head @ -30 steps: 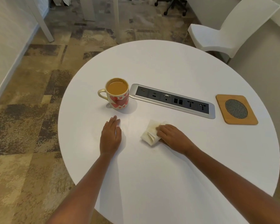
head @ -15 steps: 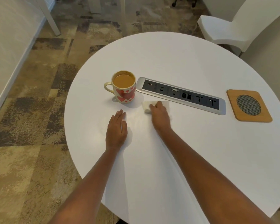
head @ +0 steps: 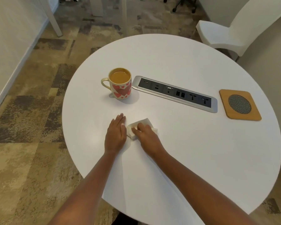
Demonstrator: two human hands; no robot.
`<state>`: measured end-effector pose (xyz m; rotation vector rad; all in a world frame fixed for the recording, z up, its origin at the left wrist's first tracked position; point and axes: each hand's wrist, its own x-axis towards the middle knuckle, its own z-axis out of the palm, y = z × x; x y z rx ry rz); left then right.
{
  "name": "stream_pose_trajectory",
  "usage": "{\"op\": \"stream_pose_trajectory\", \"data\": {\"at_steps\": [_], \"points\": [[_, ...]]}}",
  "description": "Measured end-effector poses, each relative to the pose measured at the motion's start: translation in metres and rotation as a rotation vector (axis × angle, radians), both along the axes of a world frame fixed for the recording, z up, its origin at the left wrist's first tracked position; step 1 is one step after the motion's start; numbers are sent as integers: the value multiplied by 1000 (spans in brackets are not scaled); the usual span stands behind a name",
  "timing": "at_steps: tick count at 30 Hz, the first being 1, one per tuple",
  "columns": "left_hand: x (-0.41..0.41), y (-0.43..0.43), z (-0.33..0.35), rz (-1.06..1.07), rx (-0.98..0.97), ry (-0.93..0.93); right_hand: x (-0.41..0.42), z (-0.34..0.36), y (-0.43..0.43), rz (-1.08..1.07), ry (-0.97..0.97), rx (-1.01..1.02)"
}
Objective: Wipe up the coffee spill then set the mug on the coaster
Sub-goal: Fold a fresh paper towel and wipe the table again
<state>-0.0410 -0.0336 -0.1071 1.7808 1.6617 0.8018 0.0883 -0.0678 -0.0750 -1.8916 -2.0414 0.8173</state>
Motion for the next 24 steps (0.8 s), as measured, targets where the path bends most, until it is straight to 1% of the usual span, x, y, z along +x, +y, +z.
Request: {"op": "stream_pose_trajectory", "data": {"at_steps": [1, 3, 4, 6, 8, 10, 11, 13, 14, 16, 18, 20, 23, 24], "points": [[0, -4, 1, -12, -3, 15, 6, 1, -7, -25, 4, -30], [2, -15, 2, -52, -5, 108, 17, -3, -19, -40, -91, 22], [3, -20, 3, -74, 4, 155, 22, -5, -24, -22, -170, 64], [3, -26, 3, -114, 41, 256, 32, -5, -32, -26, -193, 81], [4, -34, 2, -145, 55, 366, 41, -4, -39, -120, -105, 72], [4, -42, 1, -148, 60, 435, 51, -1, -48, -331, 1, 105], [4, -45, 0, -142, 60, 455, 55, 1, -53, -435, 31, 111], [3, -51, 1, -132, 59, 482, 61, 4, -62, -571, 51, 92], [3, -55, 1, -128, 52, 488, 64, 7, -65, -637, 93, 57], [1, -61, 1, -120, 53, 485, 70, 11, -66, -690, 134, -16], [1, -65, 1, -109, 76, 445, 80, 18, -69, -667, 123, -61], [2, -68, 4, -91, 106, 383, 90, 24, -77, -663, 136, -16], [2, -71, 5, -43, 204, 290, 100, 27, -94, -746, 150, 53], [1, -71, 4, -30, 207, 274, 101, 27, -98, -761, 144, 59]]}}
